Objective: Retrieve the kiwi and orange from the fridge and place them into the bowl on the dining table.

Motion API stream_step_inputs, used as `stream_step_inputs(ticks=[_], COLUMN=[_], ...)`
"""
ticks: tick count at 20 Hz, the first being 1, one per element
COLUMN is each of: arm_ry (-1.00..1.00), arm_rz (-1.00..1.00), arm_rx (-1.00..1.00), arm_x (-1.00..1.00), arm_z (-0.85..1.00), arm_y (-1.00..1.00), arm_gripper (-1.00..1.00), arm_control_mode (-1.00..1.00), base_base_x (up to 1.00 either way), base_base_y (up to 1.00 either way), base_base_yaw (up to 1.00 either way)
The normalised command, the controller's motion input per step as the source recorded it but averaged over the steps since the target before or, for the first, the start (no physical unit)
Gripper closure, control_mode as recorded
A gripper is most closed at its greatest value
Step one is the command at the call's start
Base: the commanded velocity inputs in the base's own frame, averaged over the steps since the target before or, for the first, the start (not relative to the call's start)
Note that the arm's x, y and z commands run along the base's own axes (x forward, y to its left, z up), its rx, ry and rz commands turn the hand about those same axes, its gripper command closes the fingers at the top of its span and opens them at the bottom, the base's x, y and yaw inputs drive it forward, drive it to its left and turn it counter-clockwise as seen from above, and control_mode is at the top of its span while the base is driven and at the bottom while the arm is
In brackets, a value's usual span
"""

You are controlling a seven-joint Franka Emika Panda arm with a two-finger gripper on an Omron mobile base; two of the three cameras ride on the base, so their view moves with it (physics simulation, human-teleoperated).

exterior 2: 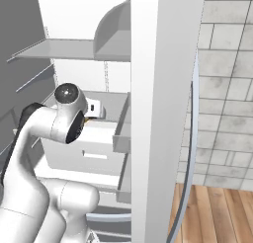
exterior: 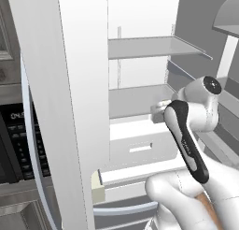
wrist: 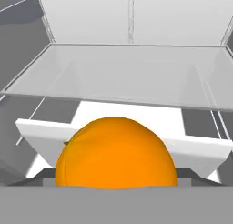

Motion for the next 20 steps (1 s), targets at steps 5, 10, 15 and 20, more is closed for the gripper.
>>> stream_step_inputs(ticks=[5,10,15,20], arm_ry=[-0.03,-0.08,-0.01,0.00], arm_rz=[-0.04,-0.01,0.00,0.00], arm_rx=[-0.05,-0.01,0.00,0.00], arm_x=[-0.78,-0.57,-0.41,0.00], arm_z=[0.40,0.12,0.00,0.00], arm_y=[0.00,0.00,-0.02,0.00], arm_gripper=[1.00,1.00,1.00,1.00], arm_control_mode=[-1.00,-1.00,1.00,1.00], base_base_x=[0.00,0.00,-0.11,-0.61], base_base_y=[0.00,0.00,-0.02,-0.15], base_base_yaw=[0.00,0.00,0.01,0.13])
